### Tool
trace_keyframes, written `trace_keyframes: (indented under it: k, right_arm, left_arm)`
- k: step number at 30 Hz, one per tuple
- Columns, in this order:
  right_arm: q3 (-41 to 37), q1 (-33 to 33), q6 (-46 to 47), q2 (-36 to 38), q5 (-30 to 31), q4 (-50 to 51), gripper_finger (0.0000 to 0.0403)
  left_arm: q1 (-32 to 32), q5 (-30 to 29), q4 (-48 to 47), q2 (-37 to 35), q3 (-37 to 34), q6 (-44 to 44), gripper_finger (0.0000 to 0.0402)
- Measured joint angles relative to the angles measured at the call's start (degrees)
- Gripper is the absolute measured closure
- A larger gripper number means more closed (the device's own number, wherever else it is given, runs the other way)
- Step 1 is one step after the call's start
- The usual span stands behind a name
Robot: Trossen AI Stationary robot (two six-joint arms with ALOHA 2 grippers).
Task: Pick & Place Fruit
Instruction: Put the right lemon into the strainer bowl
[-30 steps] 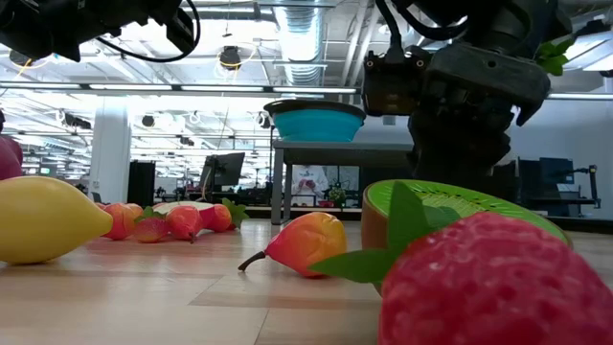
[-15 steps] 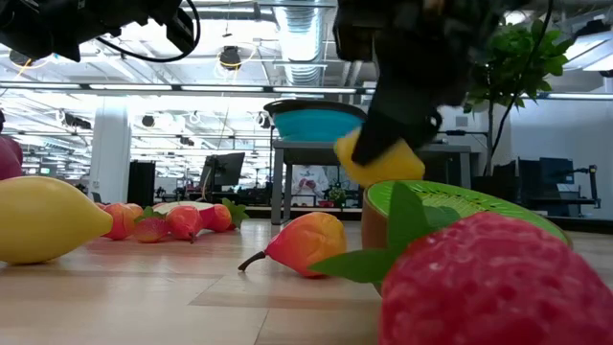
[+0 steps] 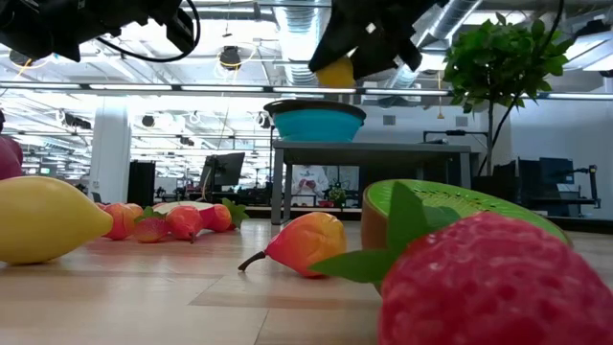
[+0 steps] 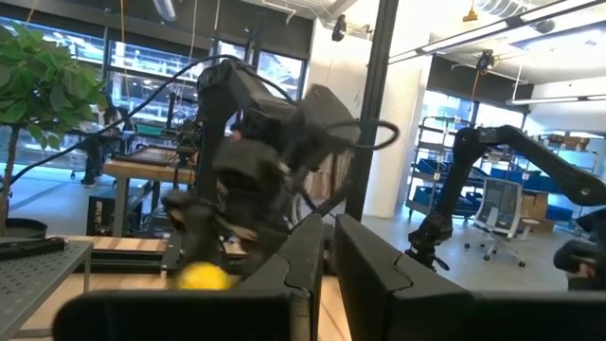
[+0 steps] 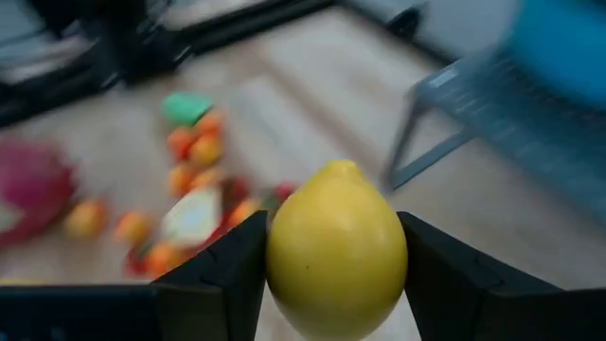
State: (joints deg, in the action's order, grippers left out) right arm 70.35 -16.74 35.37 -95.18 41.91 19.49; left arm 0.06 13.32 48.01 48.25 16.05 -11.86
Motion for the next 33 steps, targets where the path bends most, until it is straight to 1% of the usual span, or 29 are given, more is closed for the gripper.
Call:
trace_keyframes:
  k: [2,8,10,14,18,22,33]
  right_arm:
    - [0.0,1.57,-0.72,0.22,2.76,-0.87,0.0211]
    - [0.69,6.54,-5.08,0.14,4.96,-4.49,0.0211]
    - [1.11,7.91,-6.55,0.14,6.52,-5.75,0.0211]
    - [2.26,9.91,-10.47,0.14,10.97,-9.23,0.0211]
    - [2.37,11.74,-14.5,0.14,12.59,-14.32,0.0211]
    - [2.38,13.89,-17.47,0.13,15.05,-17.12,0.0211]
    - [2.38,21.84,-17.96,0.07,15.17,-18.82,0.0211]
  left_arm:
    - [0.0,0.02,0.0,0.0,0.0,0.01,0.0376]
    - [0.0,0.02,0.0,0.0,0.0,0.01,0.0376]
    - [0.0,0.02,-0.01,0.0,0.0,0.01,0.0376]
    - [0.02,0.02,0.0,0.0,0.0,0.0,0.0376]
    - [0.01,0.02,0.0,0.0,0.0,0.01,0.0376]
    - [-0.01,0.02,-0.01,0.0,0.0,0.0,0.0376]
    - [0.02,0.02,-0.02,0.0,0.0,0.01,0.0376]
